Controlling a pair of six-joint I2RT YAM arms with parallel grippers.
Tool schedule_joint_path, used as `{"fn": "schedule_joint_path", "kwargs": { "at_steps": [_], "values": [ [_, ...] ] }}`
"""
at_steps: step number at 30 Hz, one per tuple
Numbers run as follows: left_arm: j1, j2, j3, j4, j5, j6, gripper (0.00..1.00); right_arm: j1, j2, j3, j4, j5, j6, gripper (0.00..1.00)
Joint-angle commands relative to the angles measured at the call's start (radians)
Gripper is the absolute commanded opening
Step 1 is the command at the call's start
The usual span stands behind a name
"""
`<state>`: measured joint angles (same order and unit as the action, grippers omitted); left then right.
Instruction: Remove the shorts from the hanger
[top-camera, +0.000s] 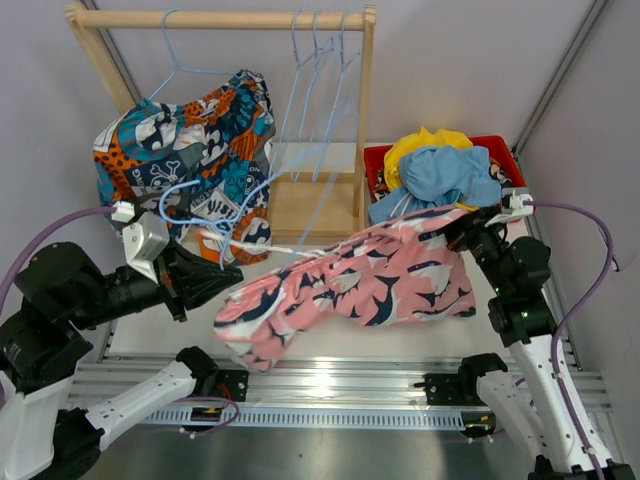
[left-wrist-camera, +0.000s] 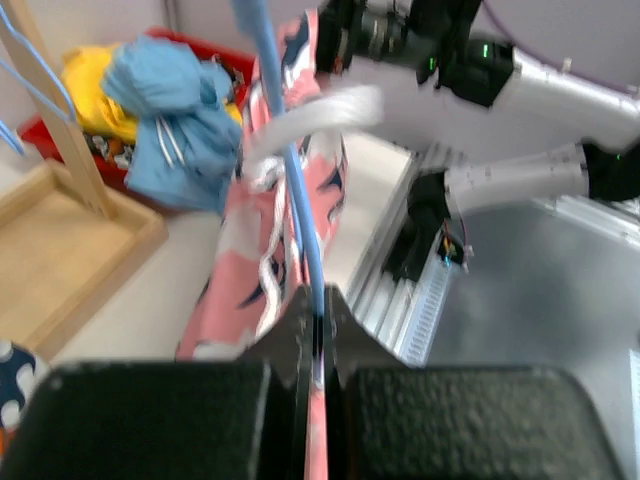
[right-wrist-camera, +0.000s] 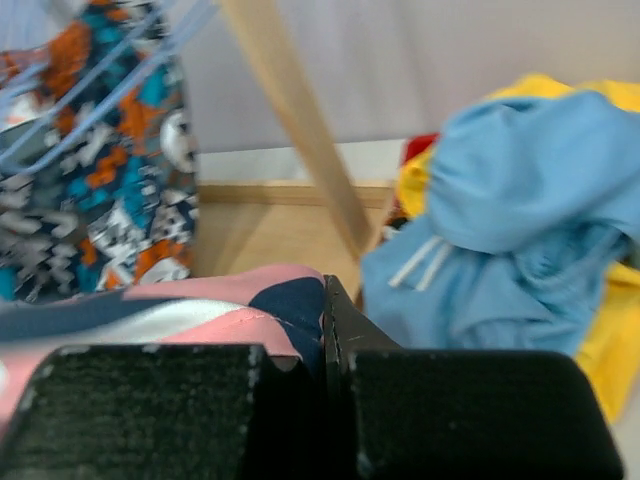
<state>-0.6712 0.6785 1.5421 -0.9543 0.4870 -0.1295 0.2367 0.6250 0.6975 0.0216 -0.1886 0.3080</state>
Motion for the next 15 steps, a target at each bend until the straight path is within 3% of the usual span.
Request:
{"fn": "schedule_joint_path", "kwargs": {
  "at_steps": [1, 6, 9, 11, 15],
  "values": [
    [-0.016, -0.036, 0.069, 0.009, -0.002, 0.011, 0.00, -0.137, 0.044, 0.033, -0.069, 0.053, 0.040, 0.00],
    [-0.016, -0.017, 0.069, 0.012, -0.019, 0.014, 0.00, -0.145, 0.036, 0.014, -0.042, -0.050, 0.052, 0.00],
    [-0.016, -0.004, 0.067, 0.031, -0.036, 0.010, 0.00, -0.128, 0.009, -0.016, 0.004, -0.196, 0.078, 0.00],
    [-0.016, 0.013, 0.058, 0.046, -0.082, 0.002, 0.00, -0.061, -0.031, -0.039, 0.024, -0.270, 0.105, 0.00],
    [-0.016, 0.046, 0.043, 0.098, -0.207, -0.004, 0.00, 0.166, -0.085, -0.050, -0.017, -0.217, 0.028, 0.00]
  ]
}}
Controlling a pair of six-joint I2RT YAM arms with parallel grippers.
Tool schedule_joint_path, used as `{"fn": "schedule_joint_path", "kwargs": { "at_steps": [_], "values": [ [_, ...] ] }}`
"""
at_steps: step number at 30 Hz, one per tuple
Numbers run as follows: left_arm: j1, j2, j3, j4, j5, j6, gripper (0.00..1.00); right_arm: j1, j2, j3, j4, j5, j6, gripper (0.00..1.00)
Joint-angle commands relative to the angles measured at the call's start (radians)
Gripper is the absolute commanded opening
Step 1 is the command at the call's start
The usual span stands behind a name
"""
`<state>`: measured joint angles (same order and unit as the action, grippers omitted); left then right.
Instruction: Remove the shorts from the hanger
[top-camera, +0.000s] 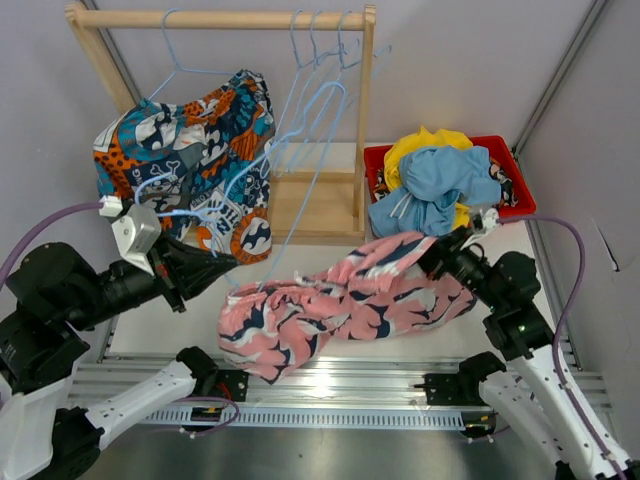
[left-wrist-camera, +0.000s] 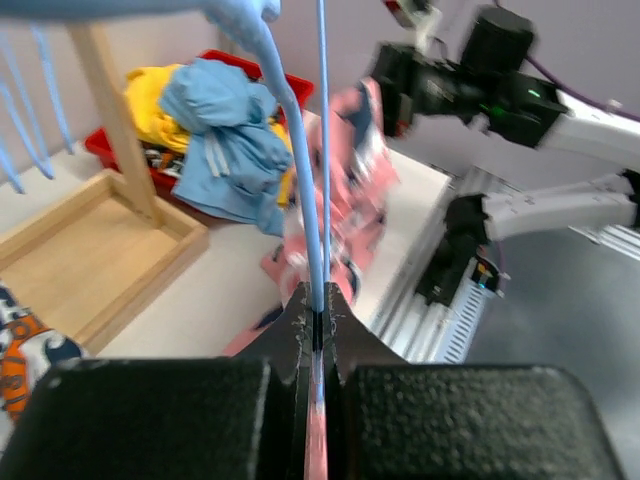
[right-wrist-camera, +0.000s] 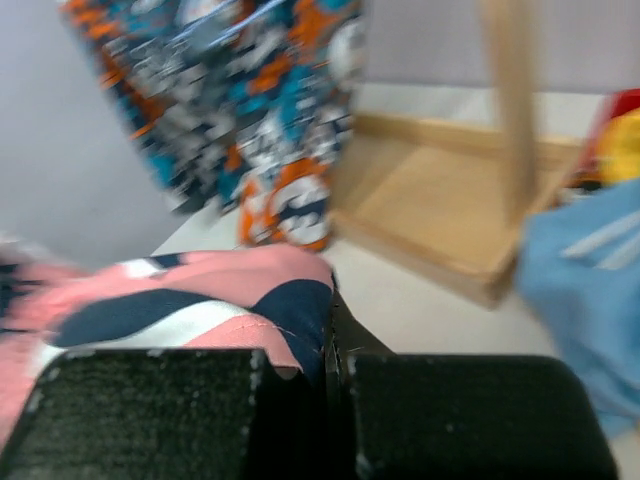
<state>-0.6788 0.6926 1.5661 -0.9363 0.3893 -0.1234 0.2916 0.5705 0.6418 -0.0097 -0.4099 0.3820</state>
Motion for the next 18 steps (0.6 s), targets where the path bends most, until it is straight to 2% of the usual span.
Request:
{"fn": "schedule_joint_path", "kwargs": {
  "at_steps": [1, 2, 4, 6, 9, 10, 11, 14, 15, 17, 18],
  "values": [
    [-0.008, 0.036, 0.014, 0.118, -0.157, -0.016, 0.00, 0.211, -0.034, 0.015, -0.028, 0.034, -0.067, 0.00],
    [-0.008, 0.041, -0.007, 0.145, -0.246, -0.024, 0.00, 0.256, -0.026, 0.025, -0.047, 0.042, -0.090, 0.00],
    [-0.008, 0.042, -0.043, 0.241, -0.315, -0.039, 0.00, 0.345, -0.002, 0.051, -0.073, 0.052, -0.094, 0.00],
    [-0.008, 0.044, -0.073, 0.295, -0.354, -0.058, 0.00, 0.486, 0.055, 0.070, -0.088, 0.088, -0.106, 0.00],
    [-0.008, 0.076, -0.074, 0.301, -0.375, -0.064, 0.00, 0.676, 0.107, 0.120, -0.134, 0.323, -0.165, 0.00],
    [-0.008, 0.085, -0.066, 0.277, -0.388, -0.059, 0.00, 0.707, 0.114, 0.146, -0.138, 0.474, -0.184, 0.00],
    [-0.008, 0.096, -0.049, 0.211, -0.468, -0.055, 0.00, 0.737, 0.115, 0.165, -0.150, 0.547, -0.215, 0.00],
    [-0.008, 0.078, -0.038, 0.116, -0.587, -0.038, 0.00, 0.738, 0.123, 0.272, -0.124, 0.790, -0.290, 0.00],
    [-0.008, 0.052, -0.041, 0.063, -0.646, -0.044, 0.00, 0.724, 0.146, 0.303, -0.101, 0.884, -0.363, 0.00],
    [-0.008, 0.013, -0.057, 0.025, -0.670, -0.056, 0.00, 0.692, 0.189, 0.379, -0.021, 0.939, -0.443, 0.00],
    [-0.008, -0.020, -0.060, -0.007, -0.675, -0.062, 0.00, 0.629, 0.219, 0.463, 0.008, 0.956, -0.481, 0.00]
  ]
}}
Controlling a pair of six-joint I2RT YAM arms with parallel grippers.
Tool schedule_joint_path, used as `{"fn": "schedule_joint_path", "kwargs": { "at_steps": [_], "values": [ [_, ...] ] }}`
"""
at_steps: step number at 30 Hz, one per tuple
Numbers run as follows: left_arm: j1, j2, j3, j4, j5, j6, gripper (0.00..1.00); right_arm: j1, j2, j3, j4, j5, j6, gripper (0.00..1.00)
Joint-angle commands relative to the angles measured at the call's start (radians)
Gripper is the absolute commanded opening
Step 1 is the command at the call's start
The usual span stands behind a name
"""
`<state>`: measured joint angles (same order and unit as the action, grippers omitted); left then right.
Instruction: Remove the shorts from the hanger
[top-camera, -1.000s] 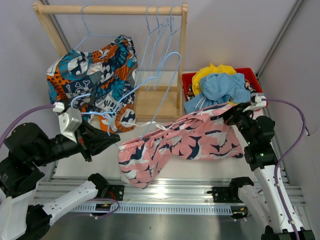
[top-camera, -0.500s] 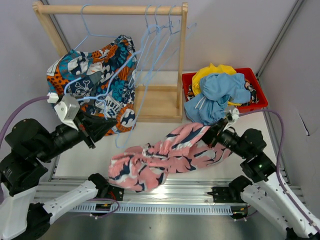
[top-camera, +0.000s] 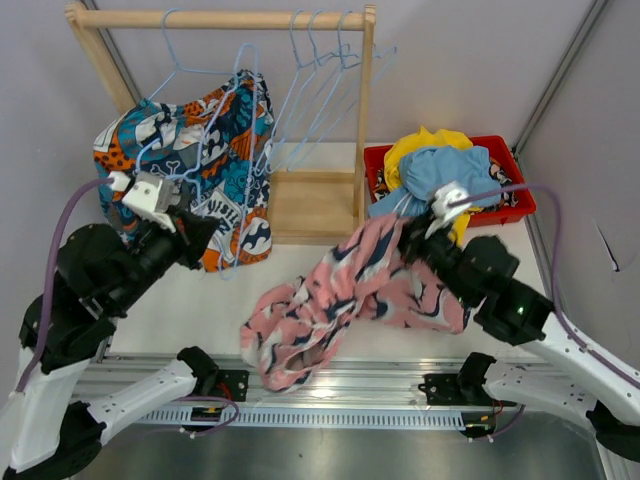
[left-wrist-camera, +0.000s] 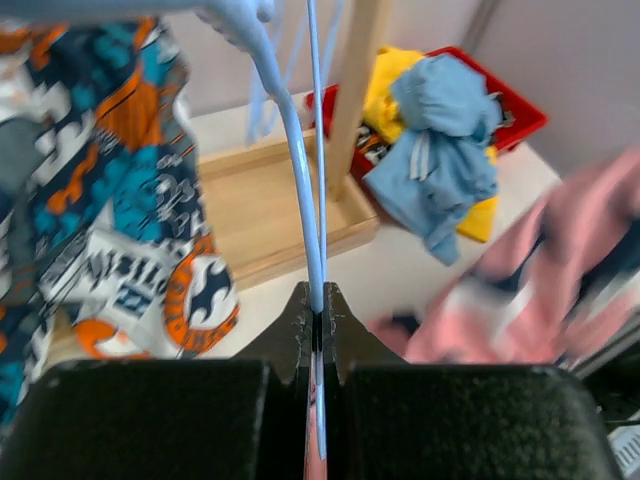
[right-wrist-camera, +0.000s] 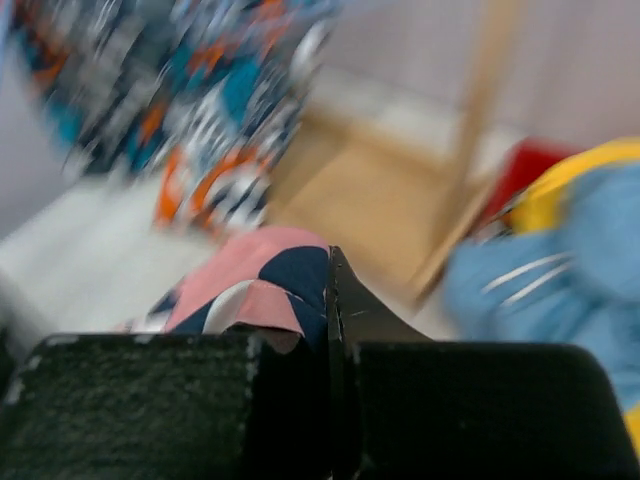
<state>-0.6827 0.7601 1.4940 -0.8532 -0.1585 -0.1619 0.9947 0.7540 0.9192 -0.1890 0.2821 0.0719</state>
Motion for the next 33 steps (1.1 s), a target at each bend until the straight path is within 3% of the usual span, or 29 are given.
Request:
{"fn": "schedule_joint_path", "kwargs": {
  "at_steps": [1, 3, 4, 7, 13, 19, 24, 25, 26, 27, 28, 30, 33],
  "values": [
    [-0.005, -0.100, 0.011, -0.111, -0.145, -0.034, 0.00, -0.118, 0.109, 0.234, 0.227, 0.279, -0.223, 0.00],
    [-0.005, -0.113, 0.017, -0.185, -0.173, -0.041, 0.00, -0.235, 0.191, 0.400, 0.255, 0.228, -0.225, 0.00],
    [-0.005, -0.119, 0.025, -0.210, -0.212, -0.044, 0.00, -0.371, 0.270, 0.458, 0.255, 0.201, -0.209, 0.00],
    [-0.005, -0.125, 0.000, -0.280, -0.288, -0.063, 0.00, -0.604, 0.379, 0.646, 0.298, 0.119, -0.123, 0.00],
    [-0.005, -0.131, -0.130, -0.227, -0.247, -0.093, 0.00, -0.794, 0.668, 0.961, 0.351, 0.153, -0.116, 0.00],
    [-0.005, -0.075, -0.225, -0.118, -0.253, -0.077, 0.00, -0.852, 0.778, 0.888, 0.484, 0.170, -0.150, 0.00],
    [0.017, 0.068, -0.180, -0.020, -0.273, -0.035, 0.00, -0.878, 0.808, 0.556, 0.542, 0.175, -0.080, 0.00],
    [0.031, 0.091, -0.158, -0.009, -0.260, -0.027, 0.00, -0.881, 0.815, 0.505, 0.540, 0.175, -0.034, 0.04],
    [0.049, 0.114, -0.143, 0.002, -0.247, -0.019, 0.00, -0.881, 0.826, 0.421, 0.534, 0.187, -0.006, 0.17],
    [0.090, 0.157, -0.099, 0.019, -0.209, -0.004, 0.00, -0.881, 0.838, 0.381, 0.522, 0.192, 0.030, 0.59],
    [0.115, 0.178, -0.080, 0.025, -0.187, 0.005, 0.00, -0.881, 0.843, 0.345, 0.488, 0.196, 0.111, 0.76],
    [0.175, 0.223, -0.019, 0.037, -0.150, 0.025, 0.00, -0.878, 0.837, 0.253, 0.432, 0.219, 0.214, 0.87],
    [0.227, 0.317, 0.111, 0.037, -0.118, 0.054, 0.00, -0.861, 0.768, 0.079, 0.417, 0.197, 0.371, 0.88]
  ]
}}
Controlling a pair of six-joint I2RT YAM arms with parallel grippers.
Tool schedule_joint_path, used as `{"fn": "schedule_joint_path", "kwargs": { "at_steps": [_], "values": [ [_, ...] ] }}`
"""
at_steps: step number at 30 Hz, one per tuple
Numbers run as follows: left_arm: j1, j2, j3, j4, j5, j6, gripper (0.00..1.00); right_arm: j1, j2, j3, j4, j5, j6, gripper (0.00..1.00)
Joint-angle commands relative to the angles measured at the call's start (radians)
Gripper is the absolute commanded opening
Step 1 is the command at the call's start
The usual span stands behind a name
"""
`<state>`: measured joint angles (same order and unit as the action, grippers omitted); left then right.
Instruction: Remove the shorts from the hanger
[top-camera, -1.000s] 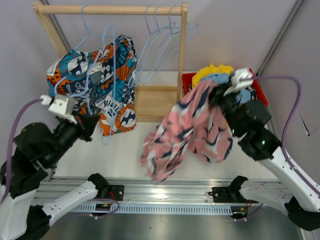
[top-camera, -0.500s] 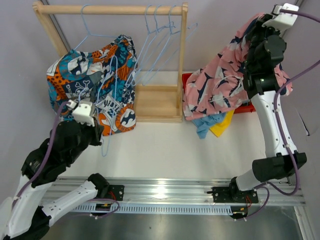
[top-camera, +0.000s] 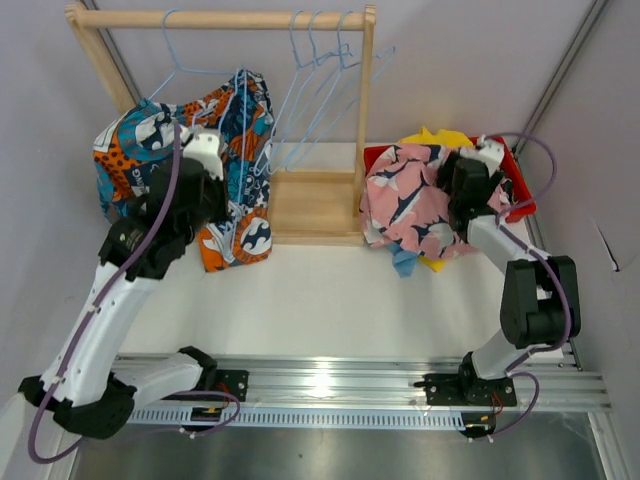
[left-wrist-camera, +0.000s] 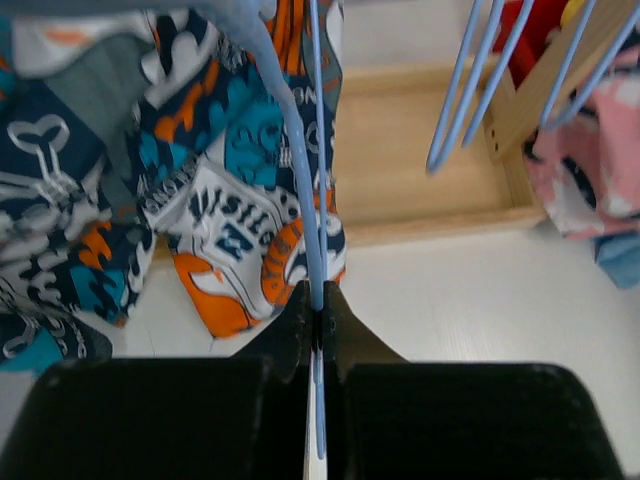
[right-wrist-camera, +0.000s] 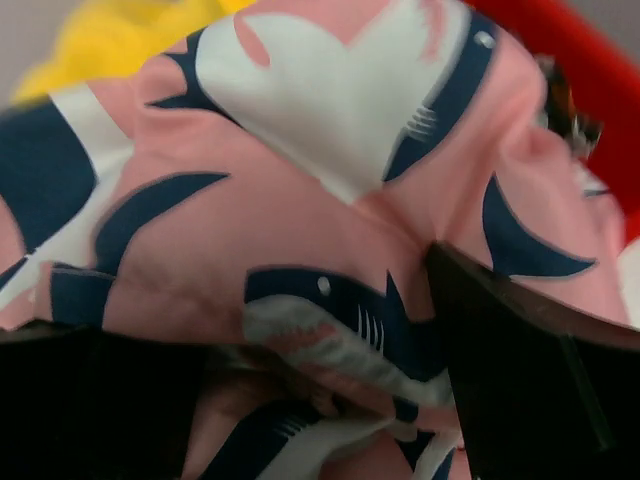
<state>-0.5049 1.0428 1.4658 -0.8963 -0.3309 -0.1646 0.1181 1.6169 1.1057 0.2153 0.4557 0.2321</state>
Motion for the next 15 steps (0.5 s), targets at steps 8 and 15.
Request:
{"fn": "schedule_joint_path", "kwargs": {
  "at_steps": [8, 15],
  "values": [
    [0.074, 0.308, 0.563, 0.048, 0.104, 0.105, 0.00, 0.270, -0.388, -0.454, 0.090, 0.110, 0.300, 0.88],
    [0.071, 0.381, 0.832, 0.002, 0.124, 0.076, 0.00, 0.384, -0.492, -0.592, 0.113, 0.179, 0.326, 0.88]
  ]
}}
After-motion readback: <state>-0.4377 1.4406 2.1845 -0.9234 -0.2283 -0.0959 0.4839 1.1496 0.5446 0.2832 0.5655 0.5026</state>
